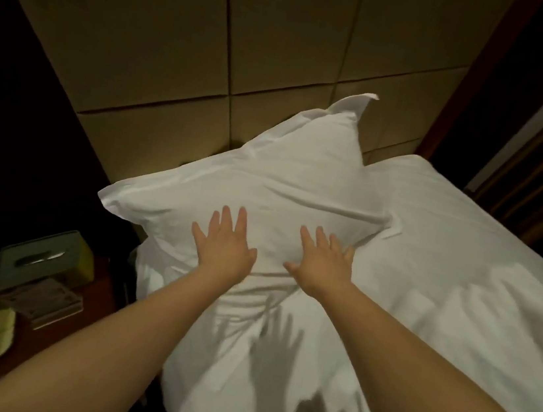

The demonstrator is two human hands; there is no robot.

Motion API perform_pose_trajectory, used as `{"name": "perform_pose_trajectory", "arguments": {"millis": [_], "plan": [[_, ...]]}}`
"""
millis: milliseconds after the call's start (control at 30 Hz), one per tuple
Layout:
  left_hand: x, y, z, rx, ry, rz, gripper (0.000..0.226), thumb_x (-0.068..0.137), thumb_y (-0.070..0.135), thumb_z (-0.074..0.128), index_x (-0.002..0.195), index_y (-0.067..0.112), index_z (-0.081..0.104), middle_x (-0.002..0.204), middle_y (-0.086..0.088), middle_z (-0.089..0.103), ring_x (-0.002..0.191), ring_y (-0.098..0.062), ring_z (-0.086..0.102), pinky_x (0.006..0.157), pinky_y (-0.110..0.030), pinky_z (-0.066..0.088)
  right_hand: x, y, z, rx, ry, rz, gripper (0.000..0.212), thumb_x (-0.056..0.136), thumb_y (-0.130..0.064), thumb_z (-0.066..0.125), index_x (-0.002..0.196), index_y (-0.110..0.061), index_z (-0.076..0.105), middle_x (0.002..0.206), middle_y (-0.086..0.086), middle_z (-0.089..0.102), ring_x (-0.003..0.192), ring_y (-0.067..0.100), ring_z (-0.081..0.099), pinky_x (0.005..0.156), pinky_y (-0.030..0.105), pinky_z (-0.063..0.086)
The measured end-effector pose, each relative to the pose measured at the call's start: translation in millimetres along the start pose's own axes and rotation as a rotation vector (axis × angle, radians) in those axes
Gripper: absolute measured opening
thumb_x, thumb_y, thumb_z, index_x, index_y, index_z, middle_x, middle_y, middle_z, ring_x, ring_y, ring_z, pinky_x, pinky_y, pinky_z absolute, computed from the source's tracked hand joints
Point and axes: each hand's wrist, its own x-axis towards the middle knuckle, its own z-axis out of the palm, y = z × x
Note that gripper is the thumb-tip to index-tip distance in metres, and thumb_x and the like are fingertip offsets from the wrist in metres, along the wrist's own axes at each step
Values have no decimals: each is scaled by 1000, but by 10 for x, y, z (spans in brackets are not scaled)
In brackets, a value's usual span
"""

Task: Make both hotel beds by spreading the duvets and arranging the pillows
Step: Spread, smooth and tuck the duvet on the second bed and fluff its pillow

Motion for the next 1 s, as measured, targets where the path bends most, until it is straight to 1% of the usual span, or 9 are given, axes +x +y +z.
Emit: {"name": "perform_pose_trajectory", "arguments": {"millis": [233, 300, 367, 433, 533, 733, 867, 933, 1000], "plan": [[1734, -705, 131, -1, -117, -66, 105, 78, 75, 47, 149, 27, -13, 159, -6, -10, 146, -29, -5, 113, -58, 3, 1407, -912, 115, 136, -134, 76, 100, 86, -62, 54, 149, -35, -18, 158, 3, -23, 145, 37, -10, 111, 64, 5], [2009, -718, 224, -26, -169, -47, 106, 74, 79, 48, 150, 27, -4, 159, -7, 4, 146, -30, 7, 113, -55, 9, 1619, -1025, 178, 177, -175, 127, 108, 82, -62, 59, 147, -36, -23, 155, 3, -29, 145, 39, -13, 111, 63, 9], [2204, -723, 357, -11, -114, 5, 87, 79, 76, 44, 145, 21, 26, 145, -6, 38, 132, -27, 38, 106, -44, 29, 1768, -1090, 261, 197, -208, 165, 113, 80, -62, 62, 146, -35, -26, 153, 2, -34, 144, 39, -16, 111, 63, 11], [2331, -719, 492, 27, 11, 95, 54, 93, 61, 36, 124, 20, 52, 118, -2, 61, 104, -20, 59, 88, -31, 43, 1871, -1129, 327, 201, -230, 198, 116, 78, -63, 63, 145, -33, -27, 153, 3, -35, 143, 40, -18, 111, 64, 11], [2366, -624, 585, 42, 48, 144, 37, 101, 44, 29, 109, 23, 59, 104, 1, 67, 89, -15, 64, 81, -27, 47, 1935, -1113, 349, 210, -227, 228, 118, 77, -63, 65, 146, -32, -24, 155, 4, -30, 143, 40, -17, 112, 62, 10], [2238, -344, 259, -257, 78, 174, 51, 98, 50, 25, 100, 19, 65, 92, -2, 68, 80, -16, 63, 72, -27, 50, 1910, -890, -6, 17, 42, 84, 115, 77, -57, 68, 149, -29, -16, 158, 10, -13, 146, 32, -9, 113, 59, 11], [2035, -13, -336, -363, 127, 313, 43, 98, 45, 33, 72, 22, 58, 69, 3, 59, 71, -15, 59, 65, -26, 41, 1870, -735, -541, -126, 213, -67, 100, 84, -56, 61, 150, -33, -10, 160, 1, -8, 147, 29, -8, 115, 56, -2], [1921, 171, -656, -448, 177, 378, 43, 95, 44, 34, 60, 24, 48, 62, 4, 52, 66, -17, 53, 60, -27, 33, 1804, -595, -841, -32, 256, -66, 76, 85, -45, 63, 147, -30, 21, 154, 2, 25, 144, 24, 15, 116, 50, 4], [1778, 354, -919, -562, 230, 408, 41, 87, 45, 32, 54, 24, 41, 55, 6, 47, 63, -18, 48, 54, -30, 28, 1642, -471, -1131, 41, 332, -74, 37, 86, -36, 61, 119, -25, 48, 124, 0, 55, 122, 22, 43, 106, 36, 23]]}}
